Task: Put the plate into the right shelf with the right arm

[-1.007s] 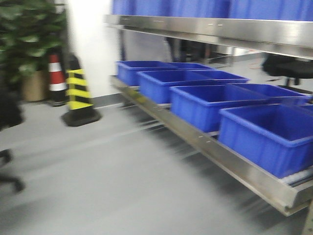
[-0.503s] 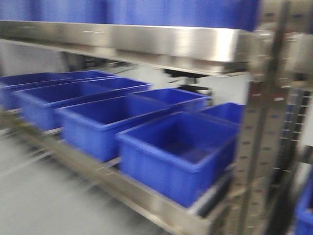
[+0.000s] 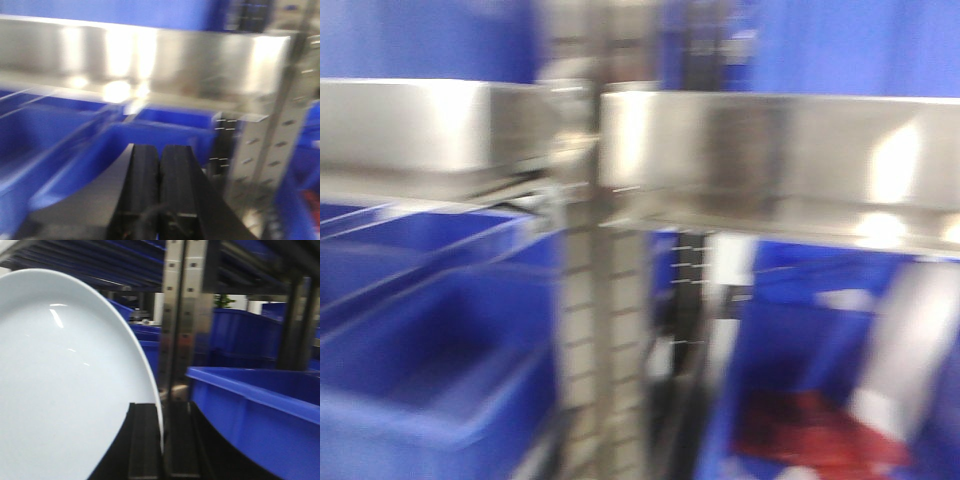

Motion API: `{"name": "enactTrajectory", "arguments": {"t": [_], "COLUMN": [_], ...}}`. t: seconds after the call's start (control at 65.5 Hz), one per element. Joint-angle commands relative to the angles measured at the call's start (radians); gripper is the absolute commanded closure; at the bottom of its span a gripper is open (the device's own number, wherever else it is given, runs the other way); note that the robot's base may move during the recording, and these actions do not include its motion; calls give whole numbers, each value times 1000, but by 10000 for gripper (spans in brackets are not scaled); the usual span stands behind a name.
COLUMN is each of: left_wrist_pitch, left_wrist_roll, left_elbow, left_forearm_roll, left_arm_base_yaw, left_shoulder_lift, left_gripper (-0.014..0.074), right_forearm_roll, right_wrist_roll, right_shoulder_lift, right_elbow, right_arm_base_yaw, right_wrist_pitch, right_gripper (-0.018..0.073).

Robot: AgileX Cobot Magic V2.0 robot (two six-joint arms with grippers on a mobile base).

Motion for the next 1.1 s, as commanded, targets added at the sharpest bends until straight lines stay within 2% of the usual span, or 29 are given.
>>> {"name": "enactTrajectory", "arguments": {"t": [0.0, 1.083], "left_wrist_pitch": [-86, -86], "left_wrist_roll": [-3, -3], "left_elbow": [8, 8], "left_forearm_roll": [-4, -4], "left_arm_base_yaw": [-5, -5], "left_shoulder_lift": [-7, -7], "left_gripper": [643, 643], "right_forearm_roll": [16, 16], "right_wrist_roll": [1, 1], "right_shoulder_lift": [15, 15], "right_elbow": [-27, -27], "right_arm_base_yaw": [-4, -4], "right_wrist_pitch": [-92, -104], "right_gripper": [498, 498]}}
